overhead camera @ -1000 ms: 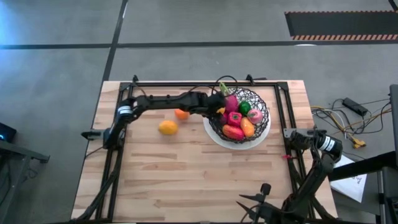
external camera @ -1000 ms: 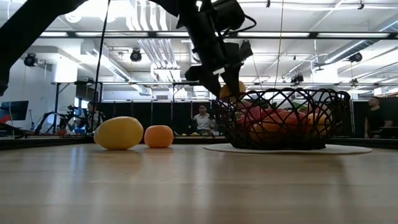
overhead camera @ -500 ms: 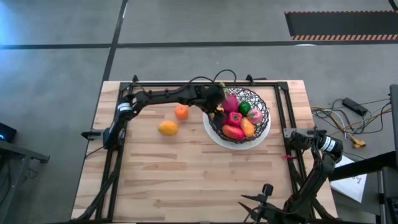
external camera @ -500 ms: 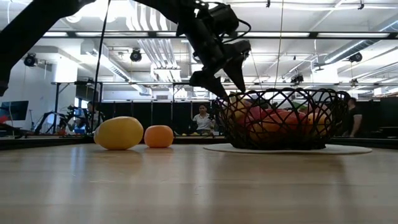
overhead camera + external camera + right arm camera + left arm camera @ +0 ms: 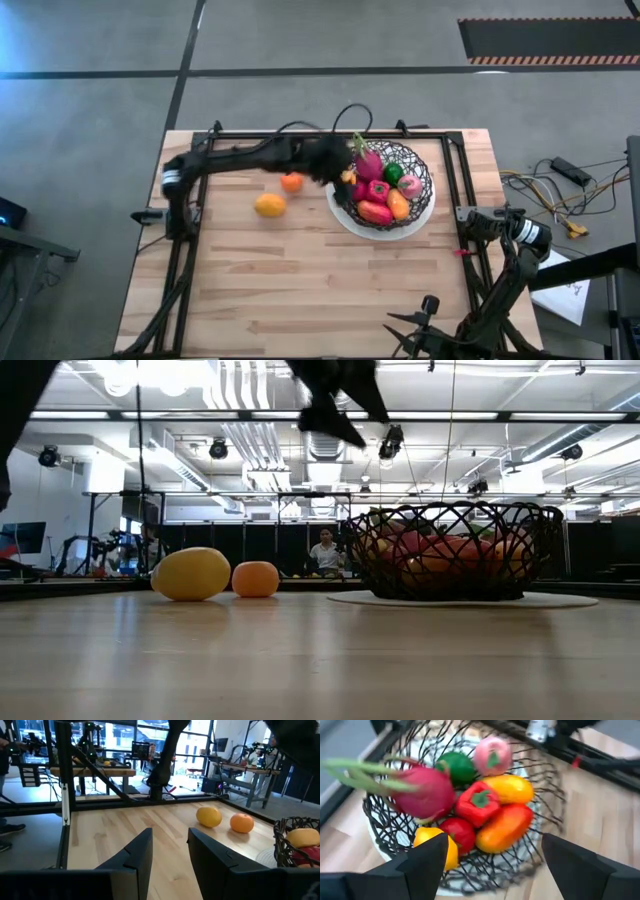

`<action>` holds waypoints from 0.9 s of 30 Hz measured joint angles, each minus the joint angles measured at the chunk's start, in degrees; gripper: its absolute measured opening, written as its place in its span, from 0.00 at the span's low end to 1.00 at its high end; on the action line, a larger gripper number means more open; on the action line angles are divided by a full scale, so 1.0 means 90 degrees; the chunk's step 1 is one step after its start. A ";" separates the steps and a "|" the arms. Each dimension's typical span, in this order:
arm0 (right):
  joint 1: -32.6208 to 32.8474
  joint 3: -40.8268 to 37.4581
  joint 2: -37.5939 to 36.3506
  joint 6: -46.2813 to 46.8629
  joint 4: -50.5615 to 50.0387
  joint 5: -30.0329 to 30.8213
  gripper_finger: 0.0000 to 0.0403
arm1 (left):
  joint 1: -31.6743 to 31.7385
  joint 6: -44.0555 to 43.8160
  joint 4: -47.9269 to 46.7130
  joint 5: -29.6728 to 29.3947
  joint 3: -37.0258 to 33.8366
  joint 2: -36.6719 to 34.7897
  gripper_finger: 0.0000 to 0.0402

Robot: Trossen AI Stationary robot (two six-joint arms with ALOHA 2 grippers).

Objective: Build produce basket
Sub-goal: Put the lemon into the black basket

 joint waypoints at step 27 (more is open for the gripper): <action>-0.0344 -0.0075 0.0000 0.0380 -0.0010 -0.0054 0.29 | -0.3904 -0.2675 -0.0085 -0.4399 -0.7597 -0.5221 0.76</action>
